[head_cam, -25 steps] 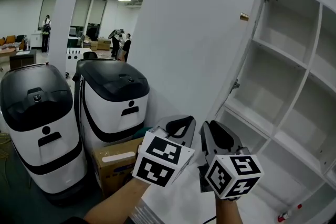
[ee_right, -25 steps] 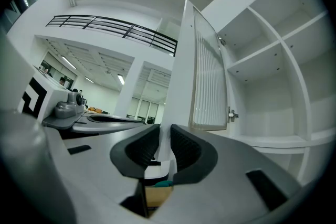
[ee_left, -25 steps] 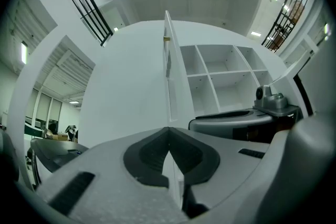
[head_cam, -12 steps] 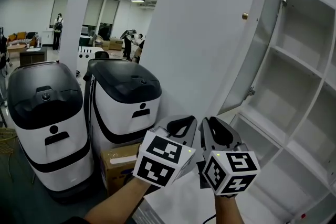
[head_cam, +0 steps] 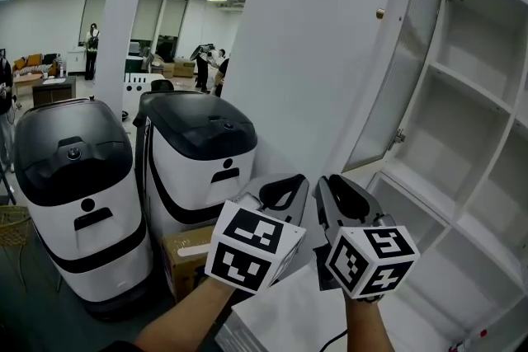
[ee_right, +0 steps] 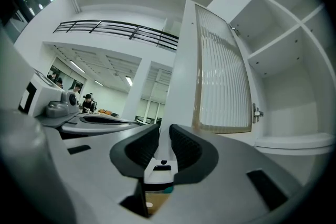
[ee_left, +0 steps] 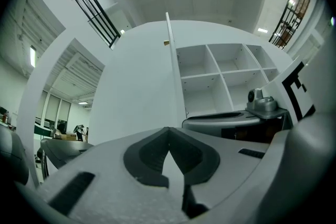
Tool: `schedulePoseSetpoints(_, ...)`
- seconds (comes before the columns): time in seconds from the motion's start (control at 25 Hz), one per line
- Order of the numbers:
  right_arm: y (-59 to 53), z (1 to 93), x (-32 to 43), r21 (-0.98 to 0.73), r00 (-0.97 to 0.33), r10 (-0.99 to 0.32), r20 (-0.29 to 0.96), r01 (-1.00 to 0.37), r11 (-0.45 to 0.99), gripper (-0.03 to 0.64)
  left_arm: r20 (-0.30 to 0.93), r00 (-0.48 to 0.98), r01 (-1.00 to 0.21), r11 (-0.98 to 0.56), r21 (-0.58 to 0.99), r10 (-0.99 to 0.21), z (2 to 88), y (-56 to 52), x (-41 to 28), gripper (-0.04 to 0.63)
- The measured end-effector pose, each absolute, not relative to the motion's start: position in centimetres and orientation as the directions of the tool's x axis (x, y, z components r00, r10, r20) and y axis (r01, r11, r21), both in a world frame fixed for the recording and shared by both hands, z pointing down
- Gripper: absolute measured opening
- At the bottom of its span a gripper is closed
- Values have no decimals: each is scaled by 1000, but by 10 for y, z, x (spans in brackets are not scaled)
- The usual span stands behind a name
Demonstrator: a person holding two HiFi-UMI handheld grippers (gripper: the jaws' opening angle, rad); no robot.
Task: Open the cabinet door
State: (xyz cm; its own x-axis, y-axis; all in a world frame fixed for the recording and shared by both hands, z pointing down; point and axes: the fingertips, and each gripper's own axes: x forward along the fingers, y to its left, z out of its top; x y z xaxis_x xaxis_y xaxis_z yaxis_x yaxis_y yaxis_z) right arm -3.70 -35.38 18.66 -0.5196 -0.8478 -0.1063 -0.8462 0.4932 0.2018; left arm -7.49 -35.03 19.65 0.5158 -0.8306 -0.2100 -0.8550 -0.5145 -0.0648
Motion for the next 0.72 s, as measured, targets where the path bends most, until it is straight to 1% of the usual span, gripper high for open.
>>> schedulePoseSetpoints(0.2,-345,191,-19,170,-499,-861,-98,-861,480,80,-202,558,-828,-556,-74,-805,199,-343,-53,11)
schedulePoseSetpoints(0.72,-315,199,67,139,-316,-944,-97,-943,301,52,-167,687,-724,-686,-73,-707,211,-324,25,11)
